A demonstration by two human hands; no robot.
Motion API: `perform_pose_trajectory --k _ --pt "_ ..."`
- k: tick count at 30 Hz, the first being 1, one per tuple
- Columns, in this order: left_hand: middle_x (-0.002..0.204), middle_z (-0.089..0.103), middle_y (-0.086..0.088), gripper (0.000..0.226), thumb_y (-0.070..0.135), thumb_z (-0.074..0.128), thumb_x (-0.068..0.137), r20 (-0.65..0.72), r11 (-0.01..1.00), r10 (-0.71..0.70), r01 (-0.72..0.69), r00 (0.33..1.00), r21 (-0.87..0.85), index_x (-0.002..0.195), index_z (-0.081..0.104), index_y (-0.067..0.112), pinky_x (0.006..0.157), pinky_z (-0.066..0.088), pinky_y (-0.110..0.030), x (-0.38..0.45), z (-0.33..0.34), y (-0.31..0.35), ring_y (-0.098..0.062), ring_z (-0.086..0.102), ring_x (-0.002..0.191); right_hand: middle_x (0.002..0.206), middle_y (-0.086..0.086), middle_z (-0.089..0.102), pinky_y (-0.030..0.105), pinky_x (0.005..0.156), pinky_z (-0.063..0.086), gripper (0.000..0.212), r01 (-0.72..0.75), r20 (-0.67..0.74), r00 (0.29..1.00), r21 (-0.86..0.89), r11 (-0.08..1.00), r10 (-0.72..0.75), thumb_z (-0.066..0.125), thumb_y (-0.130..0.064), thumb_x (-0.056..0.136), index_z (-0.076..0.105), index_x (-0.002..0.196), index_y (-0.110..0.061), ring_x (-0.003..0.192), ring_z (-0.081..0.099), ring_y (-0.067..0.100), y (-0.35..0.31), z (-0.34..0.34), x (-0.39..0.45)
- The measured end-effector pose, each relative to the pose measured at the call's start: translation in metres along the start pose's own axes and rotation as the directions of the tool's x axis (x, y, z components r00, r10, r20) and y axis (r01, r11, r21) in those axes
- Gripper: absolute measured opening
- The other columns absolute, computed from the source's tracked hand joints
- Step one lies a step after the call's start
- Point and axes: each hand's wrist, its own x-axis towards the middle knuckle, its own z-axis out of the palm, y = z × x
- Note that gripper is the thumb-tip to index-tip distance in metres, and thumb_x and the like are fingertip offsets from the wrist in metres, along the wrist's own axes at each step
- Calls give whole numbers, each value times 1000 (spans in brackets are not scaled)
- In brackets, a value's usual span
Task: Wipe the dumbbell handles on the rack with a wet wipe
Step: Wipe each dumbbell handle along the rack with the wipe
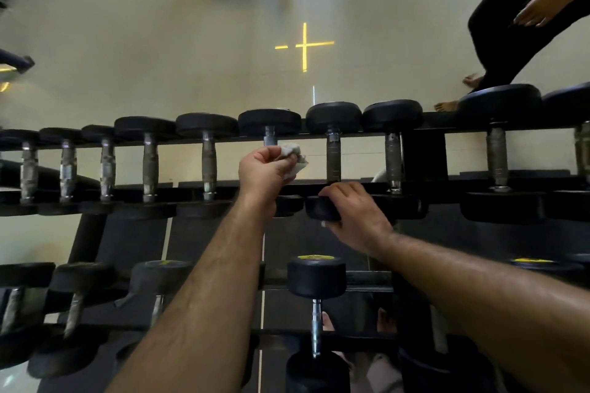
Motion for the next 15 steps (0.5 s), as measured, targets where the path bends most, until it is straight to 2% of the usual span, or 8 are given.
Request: perform_pose_trajectory --k 2,4,6,7,9,11,13,15 --pt "105 78 -6 24 8 83 88 -6 990 89 -88 996 112 111 76 11 79 66 -36 2 7 0 -20 77 98 139 8 63 49 114 46 88 105 79 993 -214 971 -90 79 -72 77 59 141 -15 127 57 32 14 -32 6" --pt "98 79 -1 20 8 85 85 5 932 243 -235 970 276 103 78 15 82 66 -36 8 16 1 -14 78 93 162 12 46 46 127 28 124 -28 93 994 -328 944 62 59 -97 71 42 160 -12 149 41 33 35 -64 7" --pt "93 78 8 18 11 84 86 35 801 421 -390 906 454 100 79 20 82 63 -25 12 31 3 -4 75 88 179 13 5 47 135 8 156 -246 126 947 -310 919 296 44 -111 59 6 171 -10 165 4 31 59 -81 8" --pt "91 77 11 14 13 83 87 63 734 497 -458 866 502 97 79 21 79 61 -19 13 40 6 0 73 84 178 10 -17 49 135 6 164 -327 173 910 -258 909 376 40 -115 52 -13 170 -13 165 -12 29 64 -83 9" --pt "87 75 10 4 16 78 92 181 527 646 -605 742 597 93 78 19 73 58 -21 21 59 5 -3 71 80 171 4 -39 54 133 21 173 -444 243 855 -112 889 457 48 -115 42 -34 162 -22 165 -12 29 65 -74 12" --pt "90 75 0 5 12 78 90 359 214 713 -675 602 706 92 79 15 71 58 -32 34 76 -6 -19 69 83 174 4 -33 51 130 29 179 -472 194 860 -53 880 473 55 -113 35 -33 163 -25 165 7 32 63 -64 12" --pt "103 73 -7 19 5 81 85 493 -16 665 -650 561 760 103 78 11 73 61 -40 43 86 -22 -28 66 91 176 8 -27 48 133 21 182 -441 143 883 -76 894 447 57 -113 33 -28 165 -21 165 8 33 61 -59 10" --pt "119 68 -10 36 0 81 82 604 -157 581 -652 546 741 117 74 9 81 62 -43 43 85 -33 -31 62 100 176 10 -26 48 134 18 184 -423 117 894 -96 901 432 58 -112 33 -27 166 -17 165 5 34 61 -60 10"
